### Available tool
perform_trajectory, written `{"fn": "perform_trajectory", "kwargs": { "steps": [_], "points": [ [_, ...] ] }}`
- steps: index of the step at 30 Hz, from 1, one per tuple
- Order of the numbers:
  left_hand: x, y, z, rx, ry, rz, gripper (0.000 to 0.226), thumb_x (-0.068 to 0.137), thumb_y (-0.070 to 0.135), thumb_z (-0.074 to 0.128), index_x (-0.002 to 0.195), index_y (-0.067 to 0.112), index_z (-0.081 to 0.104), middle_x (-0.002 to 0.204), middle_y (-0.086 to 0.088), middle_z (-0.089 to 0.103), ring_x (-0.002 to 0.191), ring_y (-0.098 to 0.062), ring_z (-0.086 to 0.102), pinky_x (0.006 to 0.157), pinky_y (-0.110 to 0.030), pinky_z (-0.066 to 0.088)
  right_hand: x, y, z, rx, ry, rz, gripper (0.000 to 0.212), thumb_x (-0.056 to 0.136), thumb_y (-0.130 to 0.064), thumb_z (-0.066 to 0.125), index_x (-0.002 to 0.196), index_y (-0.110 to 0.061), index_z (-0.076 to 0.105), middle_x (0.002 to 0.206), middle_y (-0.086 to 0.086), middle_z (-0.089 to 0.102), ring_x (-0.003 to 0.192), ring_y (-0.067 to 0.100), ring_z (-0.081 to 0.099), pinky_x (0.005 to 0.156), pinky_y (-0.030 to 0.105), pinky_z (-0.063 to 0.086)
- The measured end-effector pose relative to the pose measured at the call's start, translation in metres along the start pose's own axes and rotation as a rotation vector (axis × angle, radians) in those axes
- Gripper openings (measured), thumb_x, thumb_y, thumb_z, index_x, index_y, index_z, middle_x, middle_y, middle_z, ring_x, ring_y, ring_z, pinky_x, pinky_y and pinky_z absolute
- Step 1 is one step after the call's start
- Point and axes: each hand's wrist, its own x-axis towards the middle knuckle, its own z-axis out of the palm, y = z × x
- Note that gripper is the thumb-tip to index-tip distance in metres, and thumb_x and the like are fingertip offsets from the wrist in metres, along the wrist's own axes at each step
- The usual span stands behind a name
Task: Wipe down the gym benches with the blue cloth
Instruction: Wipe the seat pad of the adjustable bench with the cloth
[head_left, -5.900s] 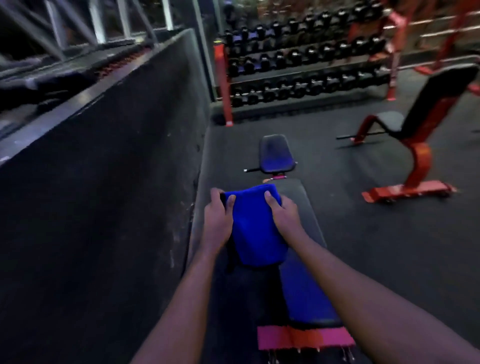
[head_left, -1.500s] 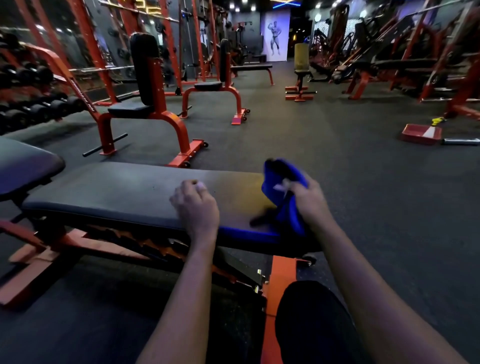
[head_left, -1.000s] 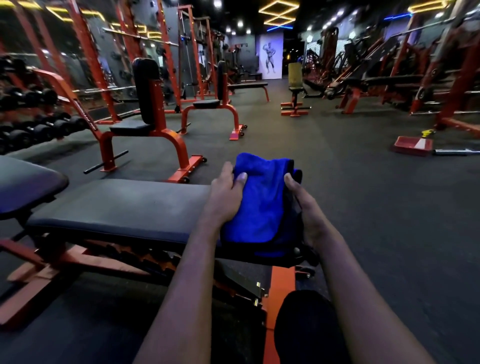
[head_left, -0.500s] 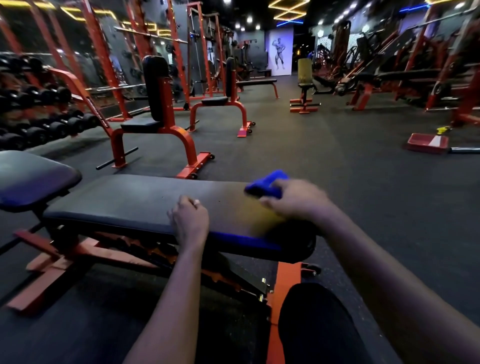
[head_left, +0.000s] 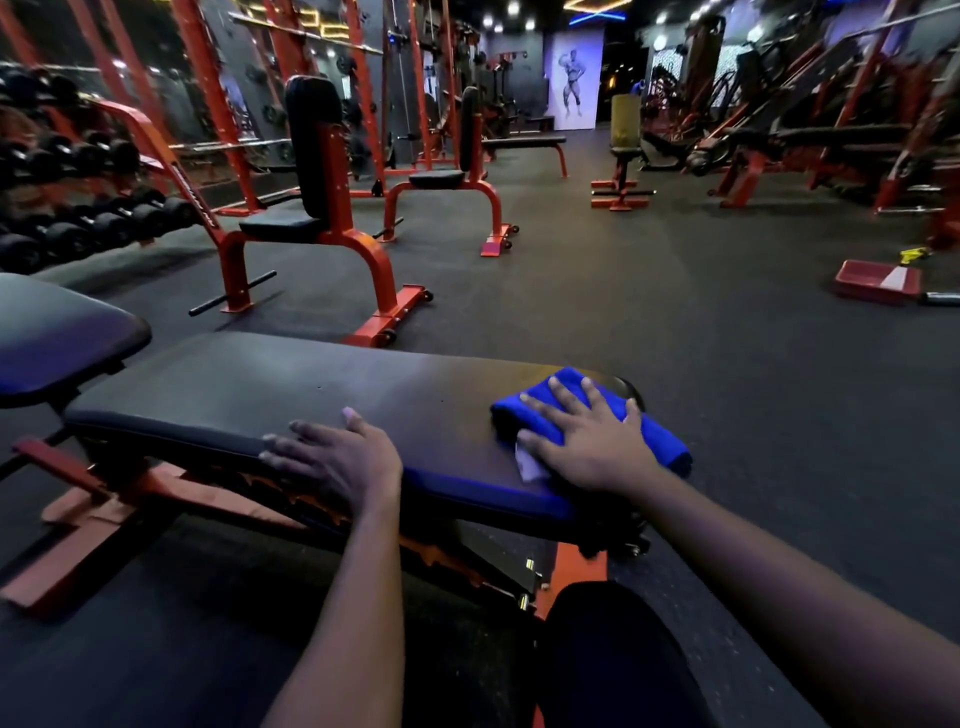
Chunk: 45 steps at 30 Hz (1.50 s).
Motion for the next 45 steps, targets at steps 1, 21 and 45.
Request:
{"fn": "perform_trajectory", "kwargs": {
  "steps": [1,21,45],
  "points": [
    [0.001,-0.001,0.003,-0.013,0.016,0.008,0.066,0.099,0.029,0.047,0.145,-0.013,0.027,0.156,-0.034,0.009,0.147,-0.046,0.000,0.118,-0.053,0.002,0.019,-0.001,-0.004,0.017,-0.033,0.056,0.062,0.089,-0.079,0.020,0.147,-0.062,0.010,0.164,-0.017,-0.006,0.152,0.022,-0.012,0.110,0.071,-0.005],
    [0.005,-0.018,0.020,-0.036,0.160,0.084,0.055,0.096,0.025,0.048,0.136,-0.013,0.041,0.154,-0.033,0.020,0.146,-0.045,0.009,0.119,-0.047,0.006,0.077,-0.013,-0.001,-0.024,-0.049,0.046,0.055,0.095,-0.069,0.018,0.148,-0.061,0.007,0.165,-0.014,-0.001,0.152,0.022,-0.003,0.114,0.066,-0.002],
    [0.003,-0.016,0.014,-0.079,0.128,0.079,0.053,0.096,0.022,0.048,0.136,-0.012,0.041,0.155,-0.031,0.018,0.147,-0.044,0.007,0.120,-0.048,0.007,0.069,0.027,-0.015,0.085,-0.053,0.255,0.061,0.090,-0.074,0.027,0.147,-0.061,0.010,0.165,-0.012,0.000,0.152,0.024,-0.001,0.115,0.066,0.008]
  ]
}}
